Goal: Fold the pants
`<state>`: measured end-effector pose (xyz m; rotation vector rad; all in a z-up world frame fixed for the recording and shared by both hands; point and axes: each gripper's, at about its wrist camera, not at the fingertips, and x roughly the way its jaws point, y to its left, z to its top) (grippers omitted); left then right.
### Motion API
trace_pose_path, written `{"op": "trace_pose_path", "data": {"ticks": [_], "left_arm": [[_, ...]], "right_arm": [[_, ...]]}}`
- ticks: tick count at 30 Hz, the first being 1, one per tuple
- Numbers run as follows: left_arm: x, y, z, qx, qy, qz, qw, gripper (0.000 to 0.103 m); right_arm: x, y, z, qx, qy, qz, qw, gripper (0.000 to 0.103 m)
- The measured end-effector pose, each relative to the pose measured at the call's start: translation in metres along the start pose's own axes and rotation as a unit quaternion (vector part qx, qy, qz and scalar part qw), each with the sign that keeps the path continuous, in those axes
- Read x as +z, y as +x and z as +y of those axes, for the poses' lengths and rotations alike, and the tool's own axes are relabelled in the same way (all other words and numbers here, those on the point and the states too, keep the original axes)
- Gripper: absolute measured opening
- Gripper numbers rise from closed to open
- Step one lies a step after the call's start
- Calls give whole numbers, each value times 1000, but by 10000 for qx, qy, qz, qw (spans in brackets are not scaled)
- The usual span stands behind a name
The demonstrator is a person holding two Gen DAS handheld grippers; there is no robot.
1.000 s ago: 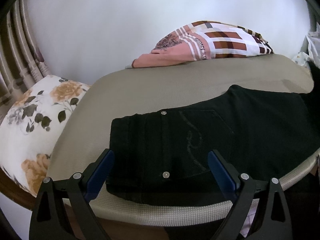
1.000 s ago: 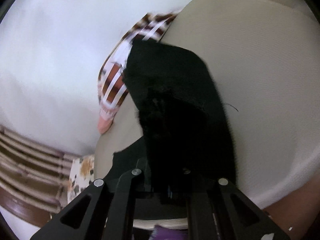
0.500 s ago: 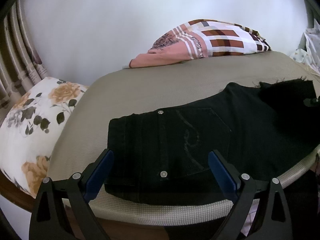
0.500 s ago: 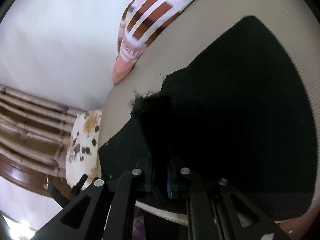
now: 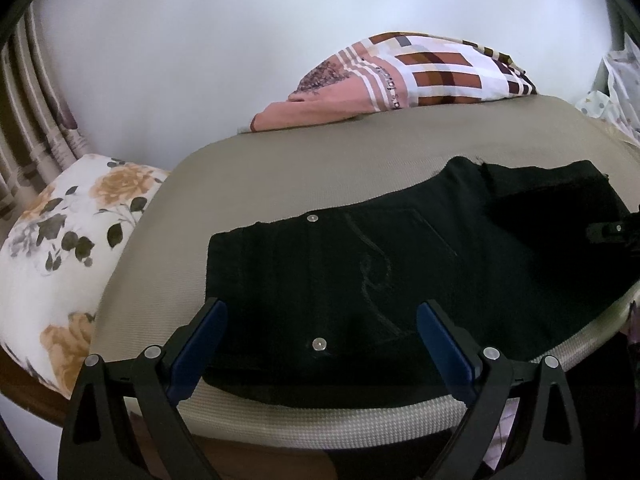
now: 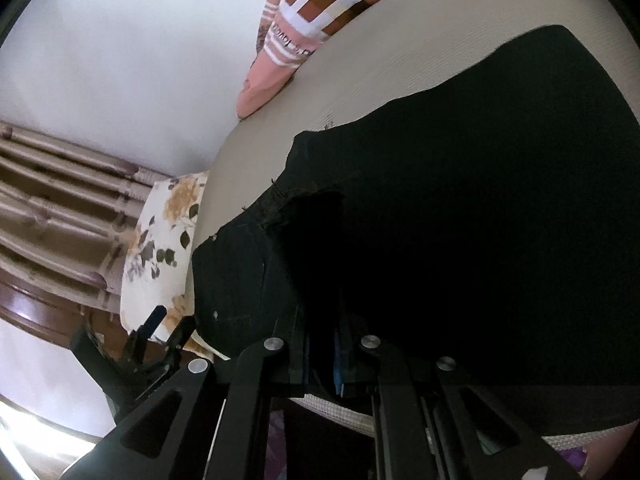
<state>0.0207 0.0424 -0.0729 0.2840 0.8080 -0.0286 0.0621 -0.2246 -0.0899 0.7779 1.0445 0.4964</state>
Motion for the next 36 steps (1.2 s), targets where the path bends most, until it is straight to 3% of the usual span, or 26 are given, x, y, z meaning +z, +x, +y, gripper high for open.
{"op": "trace_pose_path", "data": {"ticks": [14, 20, 27, 31, 33, 36], "left_arm": [[-1, 4, 0, -46, -24, 96, 9999, 96], [-1, 5, 2, -46, -34, 115, 9999, 96], [-1, 6, 2, -43, -34, 119, 9999, 96], [-2, 6, 3, -58, -61, 135, 9999, 96], [-4, 7, 7, -82, -125, 147, 9998, 96], [-6, 9, 12, -127, -242, 178, 9995, 96]], "right_arm": [[-11, 21, 5, -274, -416, 239, 9985, 15], [-15, 25, 11, -77, -543, 410, 9977, 28], [-19, 33, 13, 744, -470, 919, 9919, 59], [-13, 27, -2, 1367, 19, 863, 9868, 62], [-10, 21, -19, 1900, 558, 747, 9774, 62], [-8, 14, -37, 2361, 1079, 560, 9641, 63]]}}
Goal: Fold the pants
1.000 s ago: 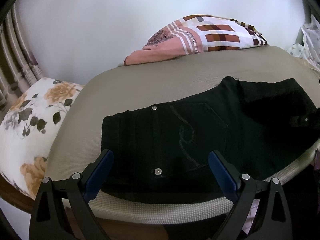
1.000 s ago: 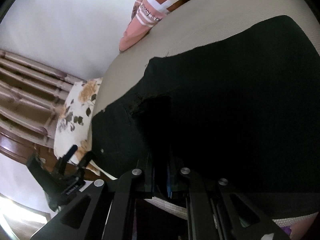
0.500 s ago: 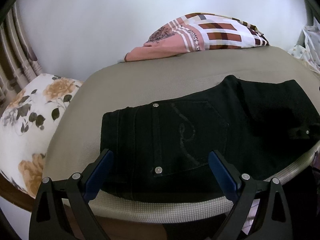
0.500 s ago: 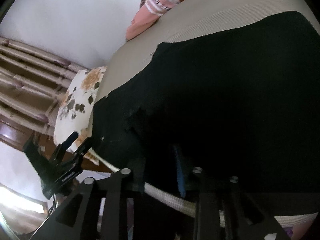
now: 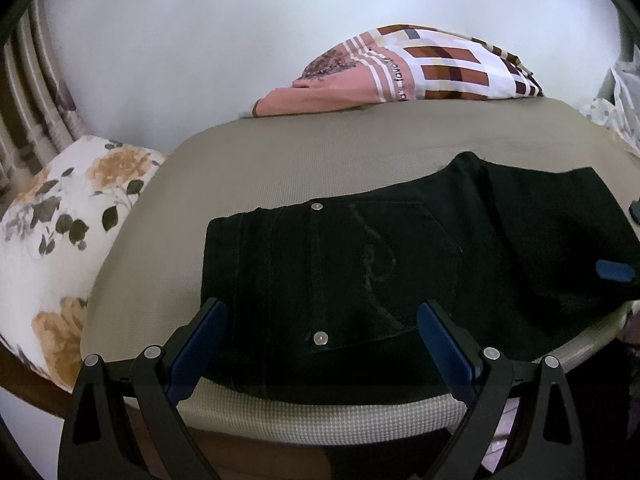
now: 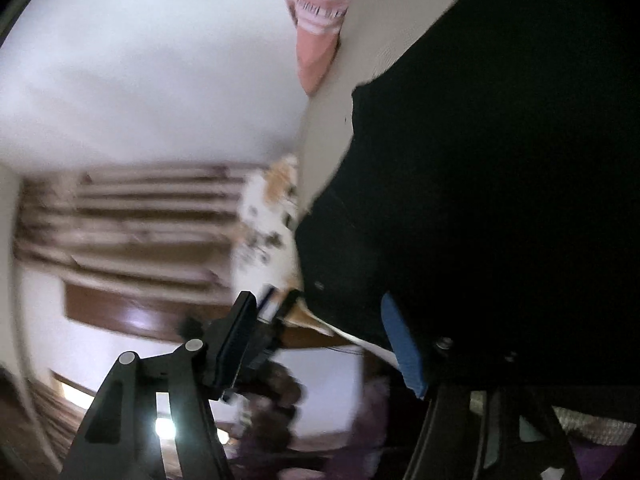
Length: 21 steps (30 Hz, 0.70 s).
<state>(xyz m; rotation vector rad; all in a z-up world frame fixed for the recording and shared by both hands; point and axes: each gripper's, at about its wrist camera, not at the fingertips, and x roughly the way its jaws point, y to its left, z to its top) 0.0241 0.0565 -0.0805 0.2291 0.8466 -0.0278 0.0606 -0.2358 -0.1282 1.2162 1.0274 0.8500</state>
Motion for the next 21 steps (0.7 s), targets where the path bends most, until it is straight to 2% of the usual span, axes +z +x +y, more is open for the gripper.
{"op": "trace_pose_path", "data": {"ticks": [3, 7, 12, 15, 21], "left_arm": [[-1, 2, 3, -43, -84, 49, 9999, 96], [1, 2, 4, -40, -126, 75, 9999, 96], [5, -2, 14, -9, -311, 16, 9995, 96], [9, -6, 30, -5, -577, -13, 9983, 96], [10, -16, 73, -4, -1459, 70, 9893, 96]], "right_arm": [[1, -5, -1, 53, 51, -95, 9999, 64], [-1, 3, 5, -96, -124, 44, 9999, 67], [-9, 16, 6, -546, -437, 362, 9969, 66], [-12, 21, 11, -788, -691, 444, 9935, 66], [-16, 20, 9, -817, -941, 356, 9916, 66]]}}
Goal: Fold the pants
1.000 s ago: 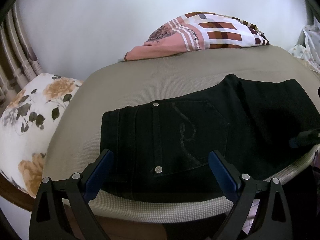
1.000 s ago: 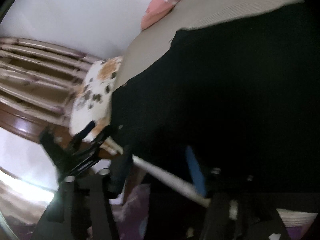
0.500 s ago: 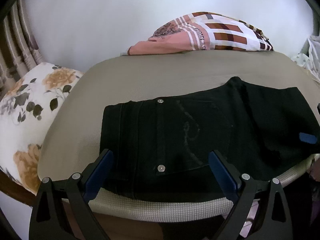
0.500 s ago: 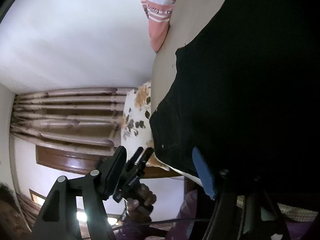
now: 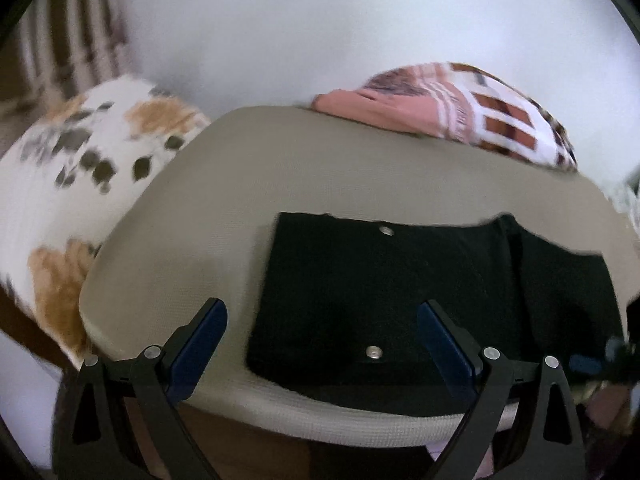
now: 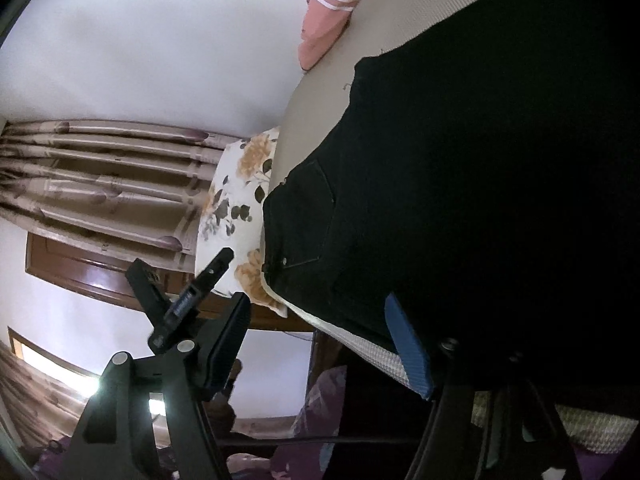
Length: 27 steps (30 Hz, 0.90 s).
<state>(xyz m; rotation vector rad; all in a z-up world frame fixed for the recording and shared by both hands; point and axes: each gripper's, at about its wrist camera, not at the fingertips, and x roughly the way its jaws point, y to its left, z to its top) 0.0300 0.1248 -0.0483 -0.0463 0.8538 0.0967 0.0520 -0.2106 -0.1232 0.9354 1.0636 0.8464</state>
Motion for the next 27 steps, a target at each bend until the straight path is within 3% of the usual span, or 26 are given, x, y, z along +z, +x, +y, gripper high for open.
{"op": "trace_pose_path", "data": {"ticks": [7, 27], "left_arm": [[2, -4, 20, 284, -344, -80, 9990, 96], [3, -3, 9, 480, -125, -71, 9987, 96]], "right_arm": [[-3, 2, 5, -155, -188, -81, 9997, 66], [-6, 7, 11, -436, -505, -88, 9977, 67]]}}
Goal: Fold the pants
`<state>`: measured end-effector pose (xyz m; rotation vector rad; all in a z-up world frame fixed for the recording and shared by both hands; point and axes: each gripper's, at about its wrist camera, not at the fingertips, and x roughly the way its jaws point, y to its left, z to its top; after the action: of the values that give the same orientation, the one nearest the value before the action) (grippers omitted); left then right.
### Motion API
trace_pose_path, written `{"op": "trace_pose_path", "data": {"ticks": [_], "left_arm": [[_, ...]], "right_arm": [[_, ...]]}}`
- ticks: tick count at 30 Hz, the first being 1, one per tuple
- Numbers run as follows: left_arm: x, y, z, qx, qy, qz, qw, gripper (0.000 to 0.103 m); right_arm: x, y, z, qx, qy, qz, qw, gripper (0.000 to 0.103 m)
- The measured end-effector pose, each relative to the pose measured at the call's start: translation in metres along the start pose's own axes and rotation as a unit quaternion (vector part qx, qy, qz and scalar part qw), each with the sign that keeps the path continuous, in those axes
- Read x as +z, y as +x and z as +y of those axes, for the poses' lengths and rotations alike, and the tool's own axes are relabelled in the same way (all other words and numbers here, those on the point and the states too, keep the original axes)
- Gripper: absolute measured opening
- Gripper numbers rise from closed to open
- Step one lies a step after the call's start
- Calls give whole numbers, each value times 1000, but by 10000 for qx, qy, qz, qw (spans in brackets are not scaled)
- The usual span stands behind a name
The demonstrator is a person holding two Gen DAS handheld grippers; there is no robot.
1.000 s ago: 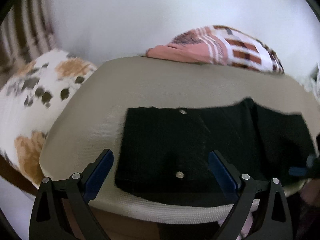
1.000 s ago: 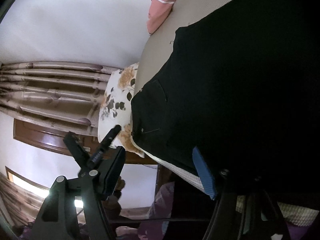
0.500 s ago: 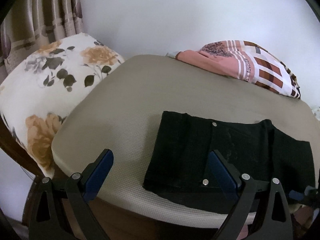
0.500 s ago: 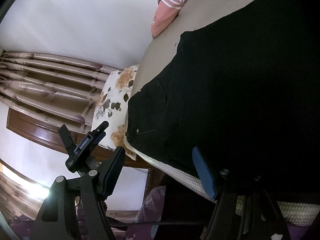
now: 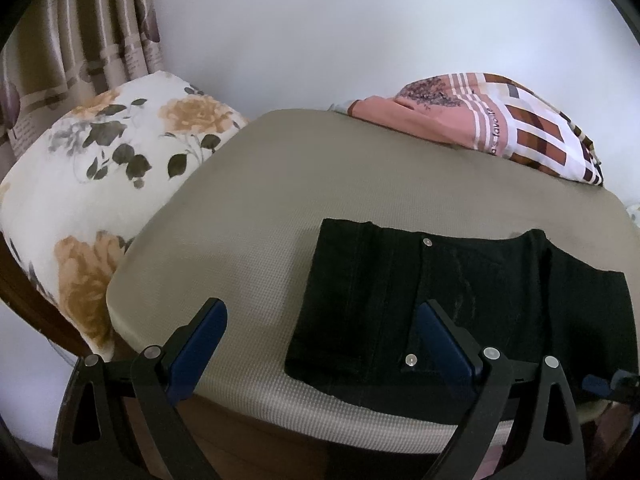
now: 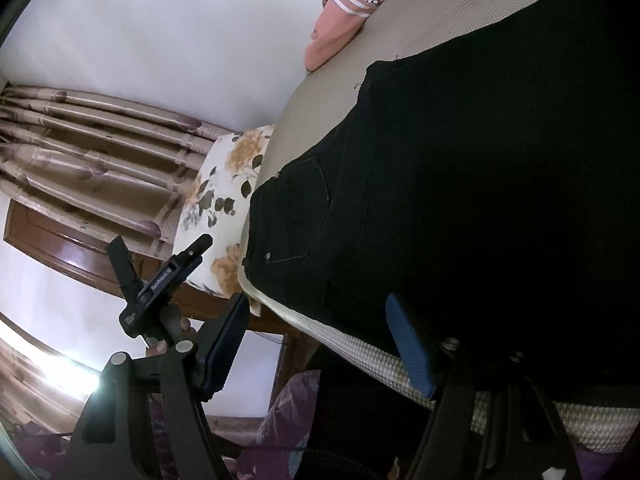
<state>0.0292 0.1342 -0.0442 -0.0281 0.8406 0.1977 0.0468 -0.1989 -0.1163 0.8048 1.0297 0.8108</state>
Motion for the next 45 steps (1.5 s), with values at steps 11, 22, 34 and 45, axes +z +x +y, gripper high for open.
{"op": "trace_pose_path", "data": {"ticks": [11, 22, 34, 45], "left_arm": [[-3, 12, 5, 121, -76, 258, 9996, 96], [-4, 31, 78, -1578, -1518, 1006, 9705, 96], [-32, 76, 87, -2642, -2086, 2242, 9146, 96], [-39, 107, 78, -3491, -2605, 2601, 8618, 96]], "right_arm": [[-1, -1, 1, 26, -41, 47, 10000, 67], [-1, 0, 2, 13, -98, 85, 9999, 67], [-2, 1, 1, 39, -86, 53, 9999, 67], [-2, -1, 2, -13, -89, 23, 10000, 67]]}}
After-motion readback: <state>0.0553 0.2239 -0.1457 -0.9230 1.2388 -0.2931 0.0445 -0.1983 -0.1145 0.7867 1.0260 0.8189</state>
